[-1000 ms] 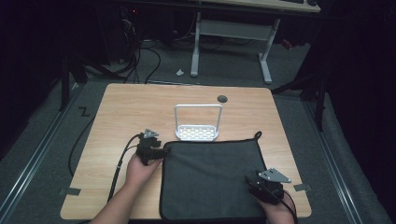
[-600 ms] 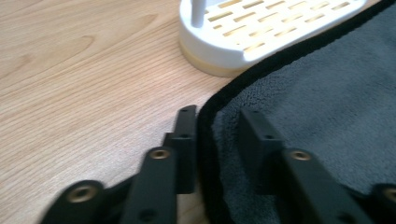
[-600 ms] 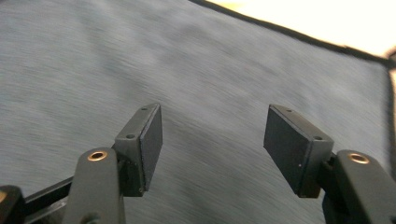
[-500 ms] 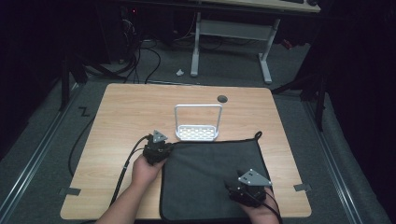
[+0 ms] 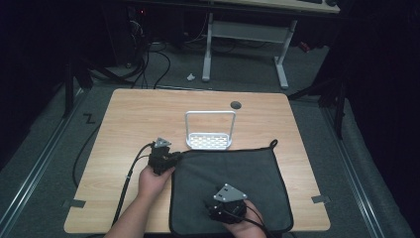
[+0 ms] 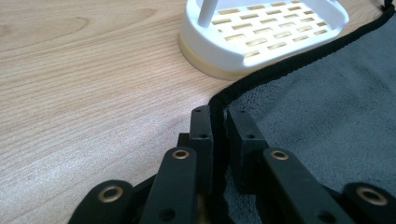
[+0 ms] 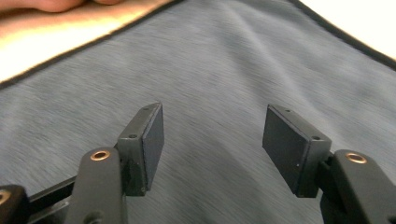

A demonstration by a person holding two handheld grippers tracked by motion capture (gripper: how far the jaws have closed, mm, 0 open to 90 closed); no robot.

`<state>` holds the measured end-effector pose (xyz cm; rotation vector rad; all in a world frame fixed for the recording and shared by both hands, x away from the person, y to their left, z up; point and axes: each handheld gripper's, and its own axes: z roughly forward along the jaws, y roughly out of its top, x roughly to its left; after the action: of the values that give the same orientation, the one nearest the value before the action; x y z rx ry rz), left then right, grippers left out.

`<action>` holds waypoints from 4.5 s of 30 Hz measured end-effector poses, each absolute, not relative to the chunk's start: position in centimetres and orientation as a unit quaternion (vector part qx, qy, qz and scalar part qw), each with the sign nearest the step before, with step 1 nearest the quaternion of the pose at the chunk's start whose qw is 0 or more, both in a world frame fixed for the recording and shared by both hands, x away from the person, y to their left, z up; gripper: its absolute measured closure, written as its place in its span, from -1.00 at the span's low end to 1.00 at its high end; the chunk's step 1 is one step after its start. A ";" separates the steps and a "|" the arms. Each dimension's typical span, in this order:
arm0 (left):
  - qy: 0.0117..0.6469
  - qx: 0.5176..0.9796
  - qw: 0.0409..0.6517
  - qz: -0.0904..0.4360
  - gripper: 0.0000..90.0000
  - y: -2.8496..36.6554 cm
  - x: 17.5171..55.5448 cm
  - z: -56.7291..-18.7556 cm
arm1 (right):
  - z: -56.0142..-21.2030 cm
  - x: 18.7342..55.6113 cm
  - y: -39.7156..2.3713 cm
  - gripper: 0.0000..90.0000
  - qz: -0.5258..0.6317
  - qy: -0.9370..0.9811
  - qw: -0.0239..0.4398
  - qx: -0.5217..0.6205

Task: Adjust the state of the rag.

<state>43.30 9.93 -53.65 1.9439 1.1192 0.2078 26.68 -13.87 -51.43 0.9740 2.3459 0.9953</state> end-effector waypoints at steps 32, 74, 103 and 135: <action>0.450 0.777 0.432 0.079 0.77 10.0 43.3 -53.7 | -52.8 25.5 -4.5 0.23 0.352 0.883 0.142 0.277; 0.526 0.678 0.508 0.072 0.85 17.5 42.4 -52.0 | -48.8 24.8 -1.2 0.81 0.425 0.855 0.186 0.233; 0.541 0.669 0.497 0.118 0.85 21.5 41.1 -49.7 | -47.0 25.0 2.7 0.81 0.457 0.852 0.171 0.192; 0.476 0.724 0.487 0.106 0.84 6.4 41.4 -48.8 | -48.4 22.7 -12.9 0.81 0.419 0.827 0.230 0.297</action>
<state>41.37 6.38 -48.81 1.7608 1.1584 0.2585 22.65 -12.92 -48.40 0.8184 2.2749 1.1525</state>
